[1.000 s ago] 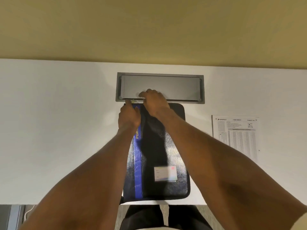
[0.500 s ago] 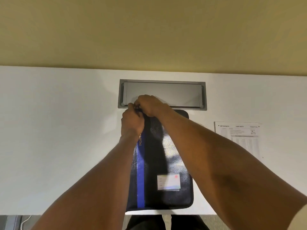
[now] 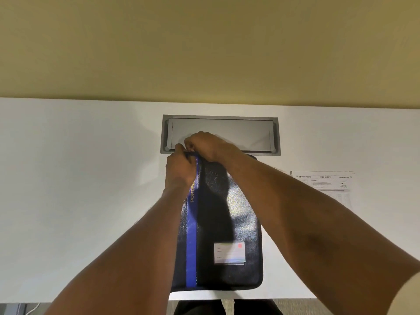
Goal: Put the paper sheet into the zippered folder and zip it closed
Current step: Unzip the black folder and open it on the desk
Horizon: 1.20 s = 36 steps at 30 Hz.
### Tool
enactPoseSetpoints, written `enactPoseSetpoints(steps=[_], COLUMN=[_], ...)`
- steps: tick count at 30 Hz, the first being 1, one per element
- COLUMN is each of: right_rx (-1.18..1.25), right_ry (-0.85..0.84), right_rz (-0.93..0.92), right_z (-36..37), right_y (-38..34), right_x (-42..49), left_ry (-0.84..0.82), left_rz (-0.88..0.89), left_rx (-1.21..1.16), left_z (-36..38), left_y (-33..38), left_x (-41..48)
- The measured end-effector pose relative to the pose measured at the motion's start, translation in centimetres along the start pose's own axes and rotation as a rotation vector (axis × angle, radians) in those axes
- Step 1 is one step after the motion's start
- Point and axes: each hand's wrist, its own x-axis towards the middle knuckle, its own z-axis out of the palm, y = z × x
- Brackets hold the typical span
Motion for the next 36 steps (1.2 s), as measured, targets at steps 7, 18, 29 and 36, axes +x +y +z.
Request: enactPoseSetpoints(steps=[7, 18, 29, 36], right_rx=[-0.147, -0.353, -0.2, 0.008], right_ry=[0.005, 0.213, 0.472, 0.591], right_rz=[-0.075, 0.118, 0.379, 0.517], right_z=[-1.5, -3.4, 0.0, 5.3], right_y=[1.7, 8.6, 11.6, 10.1], right_x=[-1.0, -6.9, -14.3, -18.1], left_ry=[-0.018, 0.044, 0.07, 0.098], left_rz=[-0.015, -0.059, -0.101, -0.107], left_rx=[-0.053, -0.115, -0.13, -0.089], left_z=[-0.5, -0.5, 0.4, 0.8], left_y=[0.0, 0.2, 0.4, 0.2], left_x=[2.3, 5.0, 5.9, 6.3])
